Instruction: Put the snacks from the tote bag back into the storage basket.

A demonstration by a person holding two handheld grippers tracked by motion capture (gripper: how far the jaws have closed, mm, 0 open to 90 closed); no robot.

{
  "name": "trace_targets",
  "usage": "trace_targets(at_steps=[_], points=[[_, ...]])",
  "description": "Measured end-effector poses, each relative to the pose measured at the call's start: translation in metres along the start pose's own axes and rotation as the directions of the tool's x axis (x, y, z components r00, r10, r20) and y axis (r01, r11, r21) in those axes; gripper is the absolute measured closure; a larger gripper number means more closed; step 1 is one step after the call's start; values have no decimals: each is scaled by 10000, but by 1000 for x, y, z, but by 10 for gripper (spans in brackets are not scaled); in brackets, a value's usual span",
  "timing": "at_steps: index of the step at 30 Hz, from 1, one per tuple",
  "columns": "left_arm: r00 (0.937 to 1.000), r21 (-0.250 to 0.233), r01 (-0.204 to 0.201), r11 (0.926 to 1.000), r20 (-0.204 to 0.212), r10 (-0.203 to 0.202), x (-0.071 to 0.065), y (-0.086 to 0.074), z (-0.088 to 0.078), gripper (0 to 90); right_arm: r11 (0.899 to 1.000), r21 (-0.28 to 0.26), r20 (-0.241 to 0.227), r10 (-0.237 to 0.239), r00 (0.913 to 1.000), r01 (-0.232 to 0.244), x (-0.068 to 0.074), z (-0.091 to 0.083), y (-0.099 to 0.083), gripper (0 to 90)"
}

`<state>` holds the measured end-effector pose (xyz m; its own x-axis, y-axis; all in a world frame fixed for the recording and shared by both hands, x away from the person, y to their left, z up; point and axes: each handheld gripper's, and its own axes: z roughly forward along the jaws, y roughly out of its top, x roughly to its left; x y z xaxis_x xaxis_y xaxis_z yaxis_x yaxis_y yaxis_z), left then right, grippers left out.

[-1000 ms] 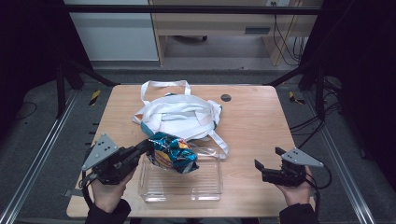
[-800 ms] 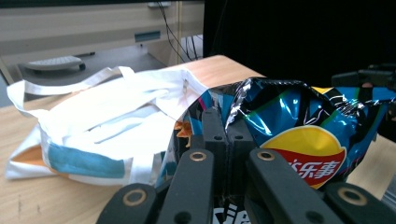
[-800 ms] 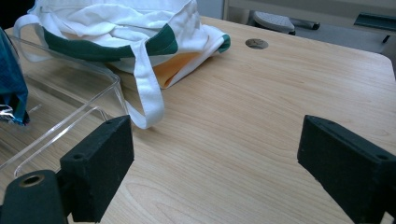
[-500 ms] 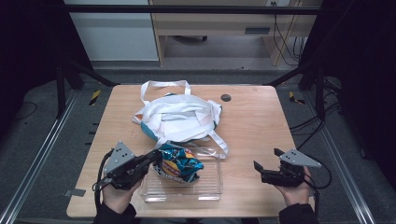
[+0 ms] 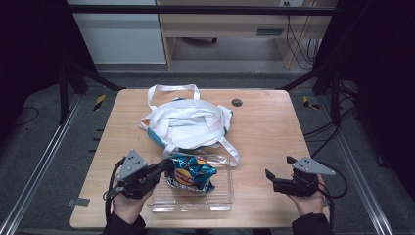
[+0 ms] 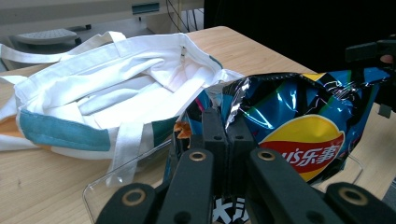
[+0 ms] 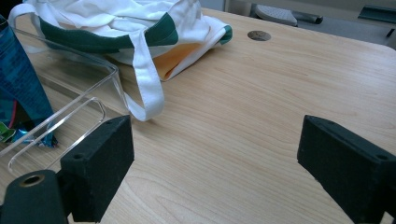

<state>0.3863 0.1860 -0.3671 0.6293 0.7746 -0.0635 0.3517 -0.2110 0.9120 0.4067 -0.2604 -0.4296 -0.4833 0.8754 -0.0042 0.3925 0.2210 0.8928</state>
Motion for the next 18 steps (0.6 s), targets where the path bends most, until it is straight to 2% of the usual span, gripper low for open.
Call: trace_targets(at_steps=[8,14,15,16,17,18], points=[[9989,-28,436,9990,-167,-436,5,-3,4,893,10000,69,-13,-10,10000,10,1,1,0,111],[9990,-120,336,9994,-296,-339,4,-3,5,880,10000,67,-24,-17,10000,17,1,2,-1,111],[9991,-192,352,9992,-224,-357,4,-3,5,858,10000,78,-23,2,10000,-2,1,2,-1,111],[9991,-318,417,9986,-19,-418,5,-3,5,760,9999,112,-44,50,10000,-50,1,1,-1,111],[9990,-339,440,9985,-75,-442,5,-3,5,760,9999,112,-44,50,10000,-50,1,1,-1,111],[9991,-387,421,9984,-74,-424,6,-3,5,698,10000,83,-23,32,10000,-31,1,2,-1,111]])
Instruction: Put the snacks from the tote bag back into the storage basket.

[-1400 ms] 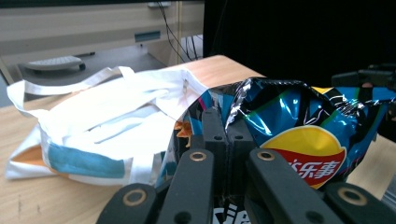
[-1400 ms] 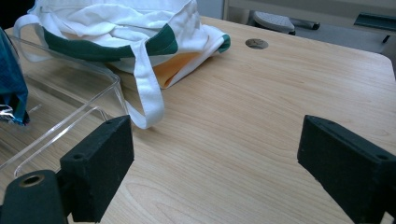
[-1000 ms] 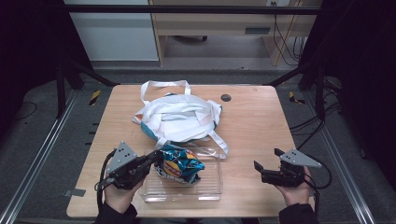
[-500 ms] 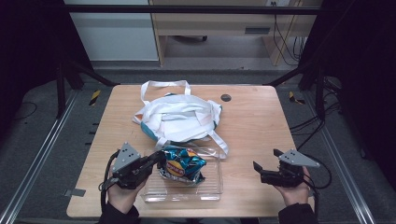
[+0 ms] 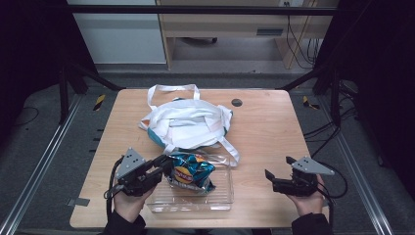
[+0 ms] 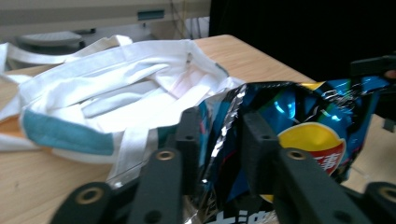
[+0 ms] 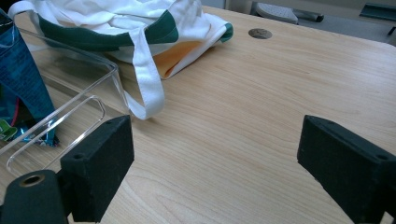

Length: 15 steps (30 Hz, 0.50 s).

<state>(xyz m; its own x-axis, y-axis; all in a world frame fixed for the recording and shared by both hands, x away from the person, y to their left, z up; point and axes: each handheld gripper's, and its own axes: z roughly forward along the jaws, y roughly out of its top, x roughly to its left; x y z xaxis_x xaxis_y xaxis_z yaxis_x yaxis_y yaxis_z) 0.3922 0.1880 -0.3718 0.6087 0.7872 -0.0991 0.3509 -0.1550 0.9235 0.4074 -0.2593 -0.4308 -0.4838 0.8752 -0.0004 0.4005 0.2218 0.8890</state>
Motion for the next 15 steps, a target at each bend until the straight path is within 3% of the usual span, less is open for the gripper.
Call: trace_targets(at_steps=[5,7,13,15], points=[[9978,-488,-351,9982,541,377,-1,3,-2,586,10000,14,-27,-14,10000,14,0,0,0,111],[9967,-529,-607,9968,509,634,-4,5,-2,571,10000,-1,-16,-59,10000,59,0,1,0,111],[9944,-599,-841,9947,593,876,-3,12,5,596,10000,-5,-25,-33,10000,33,1,1,0,111],[9942,-588,-790,9951,689,830,0,13,6,647,10000,-4,-13,-36,10000,36,1,1,0,111]])
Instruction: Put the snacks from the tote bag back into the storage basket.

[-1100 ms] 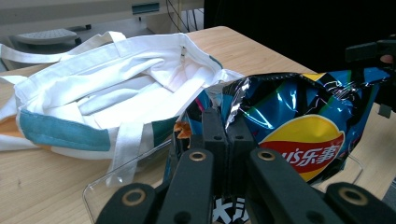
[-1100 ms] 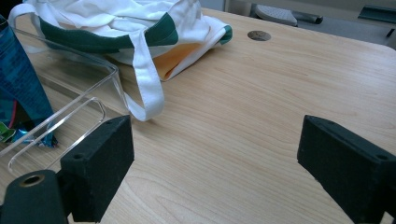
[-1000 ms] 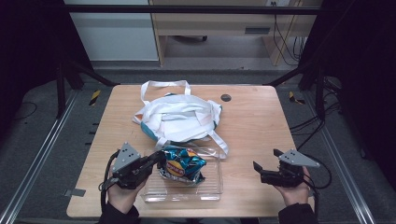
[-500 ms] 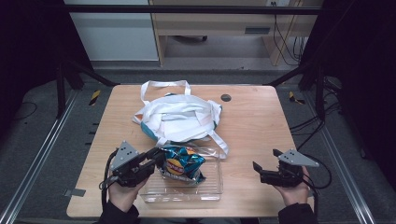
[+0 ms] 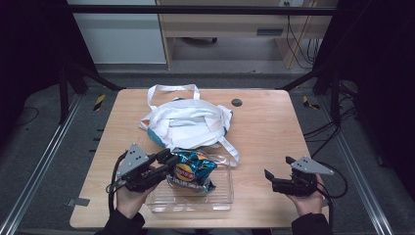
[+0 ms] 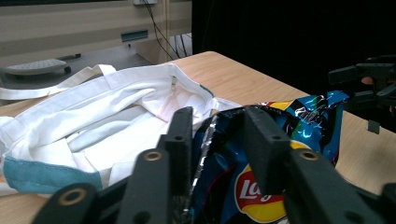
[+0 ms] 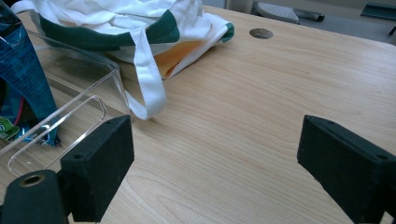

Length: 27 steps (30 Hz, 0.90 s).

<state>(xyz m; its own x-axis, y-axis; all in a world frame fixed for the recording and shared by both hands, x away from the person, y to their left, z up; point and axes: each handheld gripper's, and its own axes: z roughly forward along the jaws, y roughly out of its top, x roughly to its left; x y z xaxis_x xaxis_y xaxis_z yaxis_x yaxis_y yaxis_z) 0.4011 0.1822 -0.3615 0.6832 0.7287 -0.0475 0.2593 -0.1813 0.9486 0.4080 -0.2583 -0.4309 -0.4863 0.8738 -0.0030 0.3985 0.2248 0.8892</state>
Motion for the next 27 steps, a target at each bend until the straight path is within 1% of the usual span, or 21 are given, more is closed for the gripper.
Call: trace_targets(at_steps=[1,2,3,5,6,9,11,12,13,15,16,18,20,22,23,25,27], points=[[10000,16,55,10000,47,-56,2,0,1,701,10000,4,-2,5,10000,-5,0,0,0,111],[10000,-1,67,10000,25,-67,3,0,1,701,10000,1,-2,-6,10000,6,0,0,0,111],[9999,-33,80,10000,-89,-80,4,1,2,727,10000,2,-3,-3,10000,3,0,0,0,111],[9995,2,12,10000,-310,-11,4,2,2,839,10000,6,3,-14,10000,14,0,0,0,111],[9992,33,-21,10000,-410,22,3,2,2,872,10000,1,-9,11,10000,-11,0,0,0,111],[9966,70,-161,9998,-812,166,-1,3,4,885,10000,24,2,-6,10000,6,0,1,0,111],[9943,120,-114,9999,-1063,126,-3,5,6,888,10000,23,3,-7,10000,7,0,1,0,111],[9936,129,-82,9999,-1124,96,-3,5,7,891,10000,25,4,-12,10000,12,0,1,0,111],[9926,126,11,9999,-1214,4,-3,6,8,893,10000,25,7,-6,10000,6,0,1,0,111],[9916,156,209,9997,-1282,-188,-1,8,11,896,10000,-1,12,-5,10000,5,0,1,0,111],[9908,160,404,9991,-1297,-380,1,9,12,897,10000,-9,12,-6,10000,6,-1,1,0,111],[9888,171,515,9985,-1409,-486,3,11,13,899,10000,34,23,47,10000,-47,-1,1,0,111],[9868,177,826,9964,-1416,-793,9,13,16,900,10000,44,34,37,10000,-37,-1,1,0,111],[9846,183,1036,9945,-1432,-1000,14,15,20,900,10000,82,41,18,10000,-18,-1,2,-1,111],[9847,171,1055,9943,-1413,-1020,16,15,22,899,10000,83,13,14,10000,-14,-1,2,-1,112],[9834,195,1020,9946,-1528,-979,17,17,26,899,10000,85,16,13,10000,-13,-1,2,-1,112],[9823,232,1070,9940,-1573,-1021,18,18,30,897,9999,105,25,18,10000,-19,-1,2,-1,112]])
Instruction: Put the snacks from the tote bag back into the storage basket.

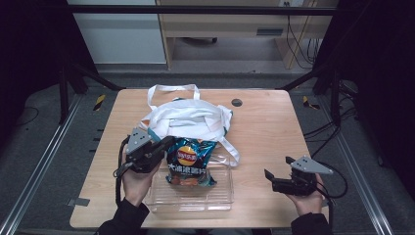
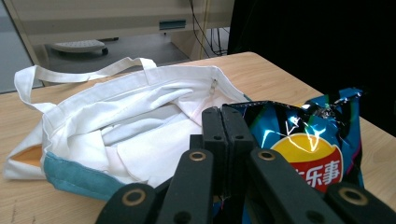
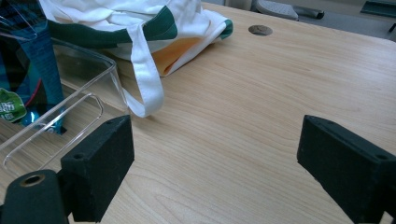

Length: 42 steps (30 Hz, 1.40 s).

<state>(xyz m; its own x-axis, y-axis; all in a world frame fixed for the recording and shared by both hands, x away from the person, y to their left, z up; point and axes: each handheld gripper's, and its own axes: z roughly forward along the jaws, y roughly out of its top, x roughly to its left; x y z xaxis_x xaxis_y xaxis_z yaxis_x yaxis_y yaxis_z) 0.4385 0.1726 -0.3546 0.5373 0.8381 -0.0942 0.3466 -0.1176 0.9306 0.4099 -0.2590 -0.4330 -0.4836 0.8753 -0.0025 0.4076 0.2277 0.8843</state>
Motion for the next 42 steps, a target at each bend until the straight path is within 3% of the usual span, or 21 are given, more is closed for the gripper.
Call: trace_targets(at_steps=[5,14,19,26,27,30,34,37,39,42], points=[[9998,184,170,9997,-53,-169,-2,4,8,896,10000,5,-2,-6,10000,6,1,0,0,112],[9962,523,736,9959,-504,-709,1,11,12,900,10000,49,1,7,10000,-7,1,1,0,112],[9974,553,594,9967,-439,-570,3,11,18,899,10000,37,-14,-14,10000,14,1,1,0,112],[9993,274,-67,9996,356,57,-4,6,17,861,10000,63,-20,-38,10000,38,2,1,-1,112],[9993,243,-221,9995,317,213,-4,5,17,841,10000,58,-22,-23,10000,23,2,1,-1,113],[9981,237,-296,9993,552,283,-2,3,16,727,10000,43,-23,-20,10000,20,1,1,-1,112],[9958,88,-323,9994,862,315,3,1,13,697,10000,50,-27,-2,10000,2,1,1,-1,112],[9951,170,-235,9996,966,217,8,0,12,760,10000,52,-22,-9,10000,9,1,1,-1,113],[9941,139,-123,9998,1075,107,9,-1,12,874,10000,51,-14,-20,10000,20,1,1,-1,113],[9983,106,-106,9999,582,100,3,0,10,890,10000,49,-19,-10,10000,10,1,1,-1,113]])
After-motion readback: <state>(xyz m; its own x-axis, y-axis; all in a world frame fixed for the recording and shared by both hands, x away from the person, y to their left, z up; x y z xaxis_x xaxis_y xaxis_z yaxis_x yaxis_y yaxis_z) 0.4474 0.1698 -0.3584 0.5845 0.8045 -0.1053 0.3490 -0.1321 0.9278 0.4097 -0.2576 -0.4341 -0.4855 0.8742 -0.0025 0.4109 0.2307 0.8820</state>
